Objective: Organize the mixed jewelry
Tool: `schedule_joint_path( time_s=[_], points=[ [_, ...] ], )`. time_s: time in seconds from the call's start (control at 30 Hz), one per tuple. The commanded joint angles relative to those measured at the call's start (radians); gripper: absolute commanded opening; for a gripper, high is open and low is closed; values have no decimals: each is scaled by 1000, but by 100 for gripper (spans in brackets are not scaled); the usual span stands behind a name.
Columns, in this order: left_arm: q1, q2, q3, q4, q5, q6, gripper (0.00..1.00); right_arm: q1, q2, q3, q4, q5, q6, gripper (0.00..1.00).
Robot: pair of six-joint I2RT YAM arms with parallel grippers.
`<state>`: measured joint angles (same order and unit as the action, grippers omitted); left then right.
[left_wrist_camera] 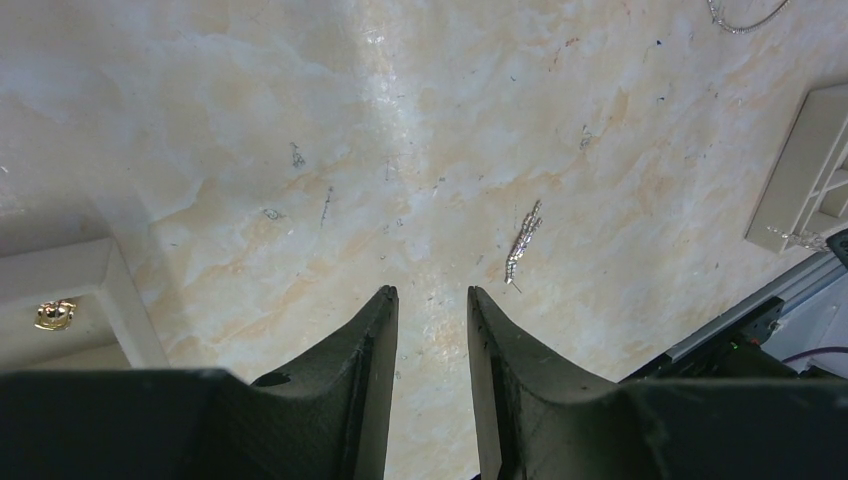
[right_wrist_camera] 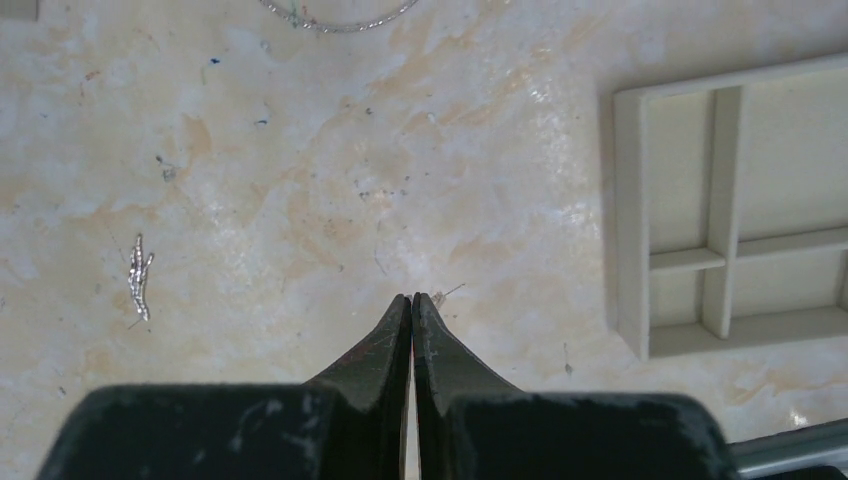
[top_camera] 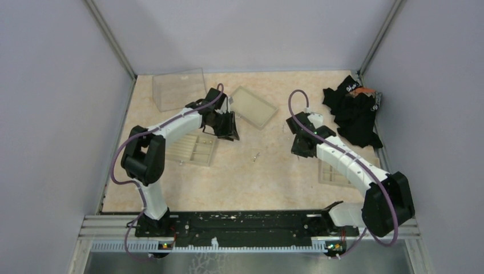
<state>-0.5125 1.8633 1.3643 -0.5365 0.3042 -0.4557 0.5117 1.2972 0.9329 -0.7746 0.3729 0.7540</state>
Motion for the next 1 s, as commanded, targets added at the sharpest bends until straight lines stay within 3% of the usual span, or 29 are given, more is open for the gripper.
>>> schedule_joint_path(
  time_s=[0.0,0.63,0.97],
  points=[
    [4,11,30,-1,16,2,38,-52,-69,2,-12,19,-49,0],
    [3,35,48,-3,25,2,37,-309,-128,-15,-5,6,-166,0],
    [3,45,54,-10,21,6,37,-407,-72,-74,61,21,-193,0]
  ],
)
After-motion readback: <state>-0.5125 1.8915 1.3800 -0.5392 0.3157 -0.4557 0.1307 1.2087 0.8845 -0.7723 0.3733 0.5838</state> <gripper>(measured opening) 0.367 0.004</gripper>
